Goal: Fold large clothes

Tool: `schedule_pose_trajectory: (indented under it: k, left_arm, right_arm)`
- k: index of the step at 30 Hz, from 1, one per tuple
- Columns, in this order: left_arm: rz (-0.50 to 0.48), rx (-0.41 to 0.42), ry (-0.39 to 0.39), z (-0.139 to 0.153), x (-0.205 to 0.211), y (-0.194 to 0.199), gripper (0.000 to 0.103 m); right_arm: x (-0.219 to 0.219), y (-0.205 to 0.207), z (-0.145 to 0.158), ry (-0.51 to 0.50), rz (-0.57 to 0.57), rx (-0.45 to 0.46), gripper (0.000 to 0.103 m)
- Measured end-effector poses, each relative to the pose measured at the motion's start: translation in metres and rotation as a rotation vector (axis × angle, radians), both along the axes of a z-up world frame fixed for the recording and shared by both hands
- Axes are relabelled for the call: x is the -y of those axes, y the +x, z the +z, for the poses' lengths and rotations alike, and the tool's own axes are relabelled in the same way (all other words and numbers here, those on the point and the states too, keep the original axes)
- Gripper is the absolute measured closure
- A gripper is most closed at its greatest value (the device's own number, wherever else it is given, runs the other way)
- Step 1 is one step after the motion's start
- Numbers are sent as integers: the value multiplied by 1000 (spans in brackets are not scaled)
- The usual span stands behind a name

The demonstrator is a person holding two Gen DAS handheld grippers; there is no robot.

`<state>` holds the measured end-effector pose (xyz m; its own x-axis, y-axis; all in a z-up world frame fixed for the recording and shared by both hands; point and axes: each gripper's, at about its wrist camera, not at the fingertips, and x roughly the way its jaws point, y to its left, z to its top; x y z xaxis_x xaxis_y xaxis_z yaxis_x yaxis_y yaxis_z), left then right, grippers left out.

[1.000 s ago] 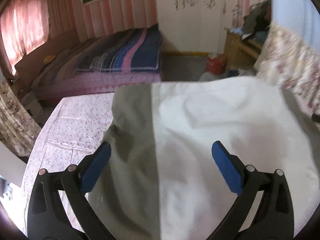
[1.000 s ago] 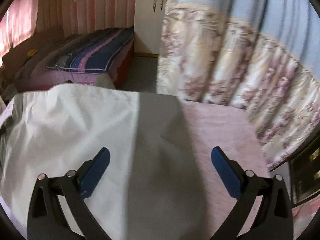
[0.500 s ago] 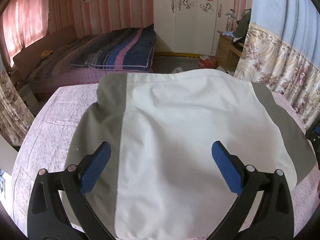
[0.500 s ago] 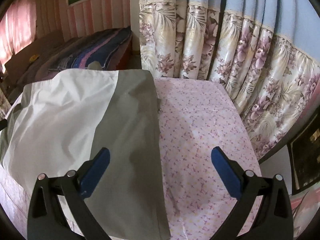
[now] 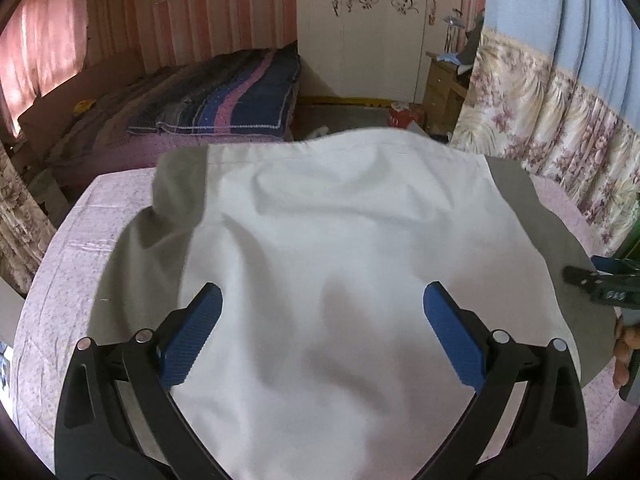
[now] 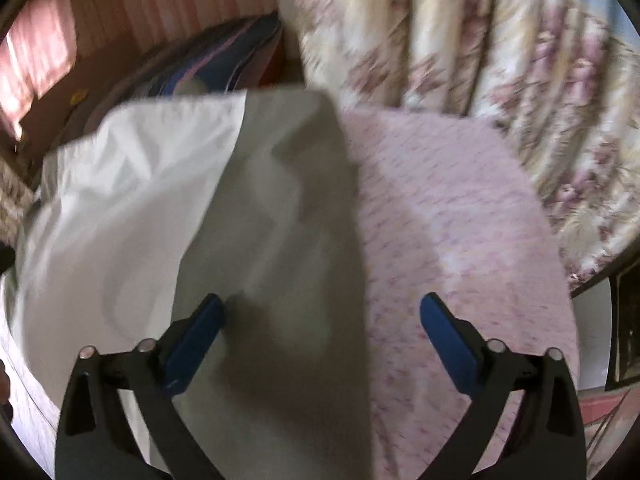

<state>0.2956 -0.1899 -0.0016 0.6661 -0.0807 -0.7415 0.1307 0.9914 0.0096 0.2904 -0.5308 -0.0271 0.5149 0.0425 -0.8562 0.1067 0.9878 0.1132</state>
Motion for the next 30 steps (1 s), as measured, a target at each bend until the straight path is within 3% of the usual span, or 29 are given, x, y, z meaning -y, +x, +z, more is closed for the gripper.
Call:
schedule_pose_trajectory:
  k: [1, 3, 5, 8, 13, 14, 16, 17, 18, 23, 30]
  left_arm:
    - [-4, -8, 3, -4, 3, 2, 3]
    - [-14, -30, 19, -15, 9, 7, 3]
    - [-24, -52, 18, -25, 11, 12, 3]
    - [-24, -68, 9, -36, 14, 18, 3]
    - [-18, -94, -4, -48, 19, 29, 3]
    - [-19, -98, 3, -50, 21, 31, 3]
    - [-23, -115, 21, -56, 24, 36, 3]
    - [-25, -123, 31, -59, 26, 37, 3]
    - [-30, -129, 44, -63, 28, 38, 3]
    - [-43, -125, 97, -73, 35, 43, 3]
    - [-59, -135, 38, -67, 21, 42, 3]
  right_arm:
    - [-4, 3, -7, 12, 17, -18, 12]
    - [-8, 5, -14, 94, 29, -28, 28]
    - [-11, 5, -20, 177, 16, -38, 29]
    - [-15, 5, -24, 194, 12, -40, 29]
    - [-23, 1, -17, 176, 44, -16, 60]
    - [-24, 0, -14, 166, 43, -8, 71]
    - [-22, -1, -7, 155, 36, 6, 78]
    - [-23, -3, -3, 143, 34, 14, 91]
    - [-24, -5, 4, 147, 45, 28, 94]
    - [-29, -9, 43, 170, 53, 81, 96]
    - [-62, -8, 104, 235, 109, 158, 96]
